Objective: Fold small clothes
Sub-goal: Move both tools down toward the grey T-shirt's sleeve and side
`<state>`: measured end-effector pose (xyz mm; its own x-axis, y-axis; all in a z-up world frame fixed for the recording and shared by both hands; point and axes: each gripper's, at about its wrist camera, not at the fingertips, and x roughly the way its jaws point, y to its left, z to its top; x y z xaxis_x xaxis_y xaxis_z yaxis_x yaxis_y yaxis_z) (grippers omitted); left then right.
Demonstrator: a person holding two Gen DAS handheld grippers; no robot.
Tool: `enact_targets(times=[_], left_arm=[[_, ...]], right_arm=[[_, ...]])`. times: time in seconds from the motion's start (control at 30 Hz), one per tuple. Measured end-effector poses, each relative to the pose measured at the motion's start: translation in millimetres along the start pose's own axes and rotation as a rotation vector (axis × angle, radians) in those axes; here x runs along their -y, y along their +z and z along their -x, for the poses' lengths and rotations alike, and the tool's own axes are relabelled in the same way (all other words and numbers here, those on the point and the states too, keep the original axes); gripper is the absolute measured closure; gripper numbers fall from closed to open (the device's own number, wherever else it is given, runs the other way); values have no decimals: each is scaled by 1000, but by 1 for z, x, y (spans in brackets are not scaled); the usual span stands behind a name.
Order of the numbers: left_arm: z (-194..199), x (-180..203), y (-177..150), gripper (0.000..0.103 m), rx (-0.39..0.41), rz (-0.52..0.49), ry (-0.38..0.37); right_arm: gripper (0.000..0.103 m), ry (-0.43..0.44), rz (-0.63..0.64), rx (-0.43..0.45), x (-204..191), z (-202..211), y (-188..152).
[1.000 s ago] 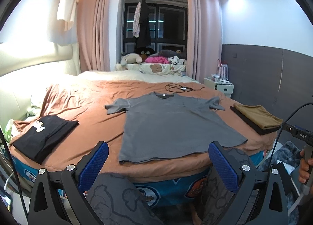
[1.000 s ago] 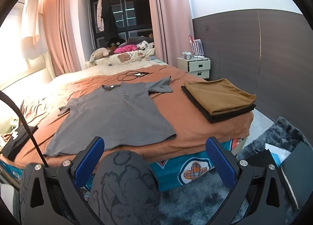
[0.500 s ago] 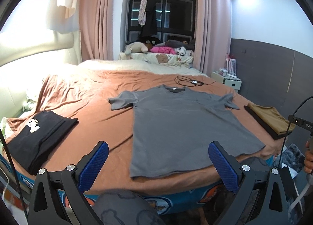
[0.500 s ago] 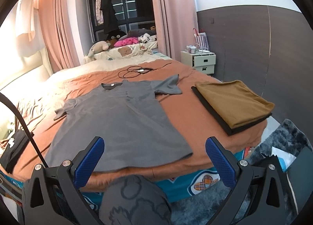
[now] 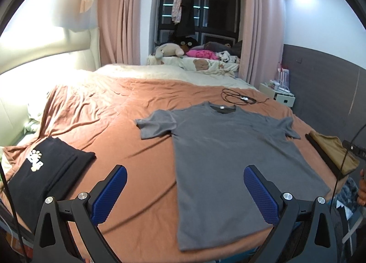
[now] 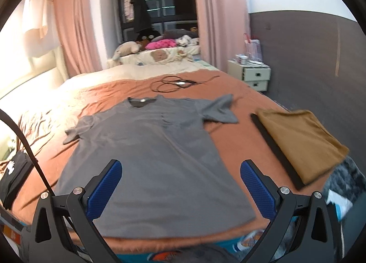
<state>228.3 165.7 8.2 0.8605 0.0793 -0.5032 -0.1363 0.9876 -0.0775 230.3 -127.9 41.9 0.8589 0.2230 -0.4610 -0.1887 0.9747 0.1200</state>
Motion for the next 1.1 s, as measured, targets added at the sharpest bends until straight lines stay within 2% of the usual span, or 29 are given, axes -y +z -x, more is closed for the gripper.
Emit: enact_targets(times=[0.17,0.33,0.5,0.73,1.1], left_arm=[[-32,-22,20,5,-11,18,5],[-63,-45,36,6,-38,63,23],[-102,-68,53,12,-72,97,31],[-161,-99,79,19,-116,158,29],[-258,-143,108,27,-198,251,20]], right_arm=[[0,59,23,-2,-11,-28,11],[0,102,86,-11,-22,-64,24],[1,150,150,-15,-34,-93,36],[22,199,189,-59,-46,-146,57],[44,279,192,-165,-68,-238,94]])
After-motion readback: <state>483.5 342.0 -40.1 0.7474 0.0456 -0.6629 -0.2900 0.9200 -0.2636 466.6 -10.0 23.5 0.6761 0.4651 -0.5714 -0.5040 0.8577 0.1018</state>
